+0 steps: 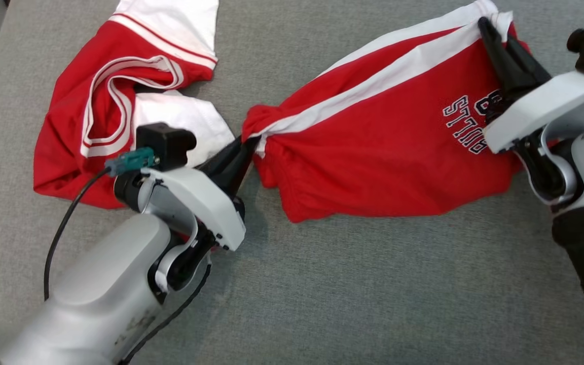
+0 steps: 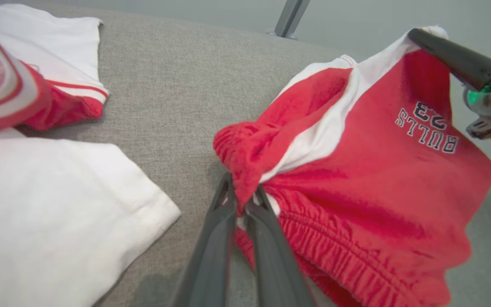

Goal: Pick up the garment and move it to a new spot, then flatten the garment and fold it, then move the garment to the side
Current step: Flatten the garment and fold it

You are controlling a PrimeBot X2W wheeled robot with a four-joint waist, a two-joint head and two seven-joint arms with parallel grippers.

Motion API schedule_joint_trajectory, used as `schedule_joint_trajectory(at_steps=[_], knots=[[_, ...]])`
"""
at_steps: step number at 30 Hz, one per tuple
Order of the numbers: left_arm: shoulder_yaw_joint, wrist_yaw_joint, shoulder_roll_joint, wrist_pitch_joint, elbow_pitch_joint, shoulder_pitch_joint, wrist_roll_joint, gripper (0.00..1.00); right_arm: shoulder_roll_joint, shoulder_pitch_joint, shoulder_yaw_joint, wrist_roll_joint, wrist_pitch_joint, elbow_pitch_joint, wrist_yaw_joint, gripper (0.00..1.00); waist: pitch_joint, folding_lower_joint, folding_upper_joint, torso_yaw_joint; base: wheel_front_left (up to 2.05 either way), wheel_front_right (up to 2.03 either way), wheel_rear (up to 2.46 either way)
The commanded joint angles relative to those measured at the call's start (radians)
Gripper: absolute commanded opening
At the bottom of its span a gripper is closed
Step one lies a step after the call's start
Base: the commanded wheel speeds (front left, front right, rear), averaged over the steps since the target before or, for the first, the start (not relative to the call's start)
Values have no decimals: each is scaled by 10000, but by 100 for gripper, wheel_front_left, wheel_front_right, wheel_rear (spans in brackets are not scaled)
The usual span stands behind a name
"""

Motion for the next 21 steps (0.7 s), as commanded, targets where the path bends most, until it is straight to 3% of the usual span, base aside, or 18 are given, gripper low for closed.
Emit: schedule_joint_trajectory(at_steps=[1,9,10,11,12,13,18,21], knots=[[36,-93,-51,-37,194,-320,74,0,-98,-305,39,-74,-114,324,4,0,86,0,0,134,0,0,0],[-122,-391,-721,166,1350,-1336,220,0,55,-1693,428,-545,-541,2416,4,0,148,0,0,220,0,0,0],[-140,-312,-755,198,1534,-1435,288,13,99,-1814,493,-595,-542,2636,4,0,160,0,0,204,0,0,0],[-143,-270,-808,217,1698,-1514,300,46,150,-1925,500,-668,-622,2848,4,10,168,0,0,178,0,0,0],[-158,-237,-851,280,1861,-1549,286,100,203,-2037,532,-815,-737,3032,4,50,165,0,0,140,0,0,0],[-191,-233,-866,284,1995,-1560,306,100,313,-2069,618,-911,-724,3225,4,100,146,0,0,90,0,0,0],[-268,-161,-649,97,2231,-1223,444,100,251,-2175,1349,-1466,-485,3478,4,100,-114,0,0,-221,0,0,0],[-358,62,-273,-457,1629,-889,850,100,78,-1977,1696,-1617,61,3327,3,100,-371,0,0,-486,0,0,0]])
